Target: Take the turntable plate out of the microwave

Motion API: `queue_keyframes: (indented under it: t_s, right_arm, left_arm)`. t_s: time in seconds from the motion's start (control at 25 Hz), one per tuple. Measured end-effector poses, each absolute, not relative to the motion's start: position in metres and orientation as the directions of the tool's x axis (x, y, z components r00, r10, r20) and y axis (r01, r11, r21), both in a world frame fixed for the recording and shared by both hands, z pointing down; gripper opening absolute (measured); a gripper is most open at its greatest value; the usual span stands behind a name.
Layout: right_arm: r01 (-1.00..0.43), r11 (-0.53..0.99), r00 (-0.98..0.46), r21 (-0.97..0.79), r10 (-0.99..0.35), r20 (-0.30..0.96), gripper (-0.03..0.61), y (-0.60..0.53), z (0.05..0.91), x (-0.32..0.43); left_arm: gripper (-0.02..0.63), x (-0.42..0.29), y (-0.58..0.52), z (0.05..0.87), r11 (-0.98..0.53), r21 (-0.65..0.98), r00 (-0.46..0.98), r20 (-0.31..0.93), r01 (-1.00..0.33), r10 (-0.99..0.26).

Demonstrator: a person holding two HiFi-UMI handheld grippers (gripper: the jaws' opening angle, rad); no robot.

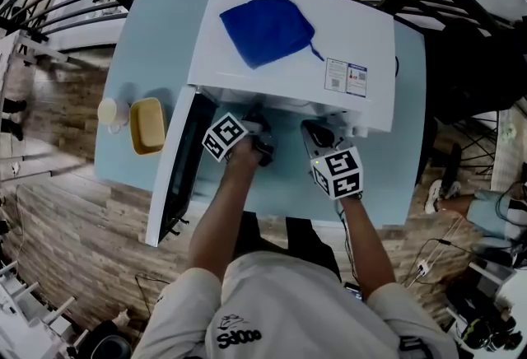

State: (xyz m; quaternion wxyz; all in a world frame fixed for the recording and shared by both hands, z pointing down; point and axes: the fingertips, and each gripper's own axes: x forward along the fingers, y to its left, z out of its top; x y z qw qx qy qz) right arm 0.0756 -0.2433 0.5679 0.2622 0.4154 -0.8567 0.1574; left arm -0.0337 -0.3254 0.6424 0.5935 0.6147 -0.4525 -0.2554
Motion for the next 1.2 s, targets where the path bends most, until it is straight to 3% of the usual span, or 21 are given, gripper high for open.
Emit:
queue_keyframes:
  t_s: [0.28, 0.56, 1.2]
  right_arm:
    - [-0.803, 0.593, -0.509, -0.056, -0.635, 0.581, 0.005, -0.238, 0.57, 0.081]
    - [-0.814, 0.575, -0.505, -0.079, -0.635, 0.585, 0.006, -0.238, 0.575, 0.078]
    - [-0.82, 0.526, -0.545, -0.225, -0.598, 0.588, 0.006, -0.236, 0.602, 0.07]
  left_arm:
    - [0.124, -0.032, -0.323, 0.644, 0.129, 0.967, 0.431, 0.214, -0.218, -0.876]
    - [0.037, -0.035, -0.325, 0.651, 0.161, 0.947, 0.417, 0.271, -0.279, -0.867]
    - [0.025, -0.035, -0.309, 0.654, 0.179, 0.959, 0.433, 0.26, -0.219, -0.863]
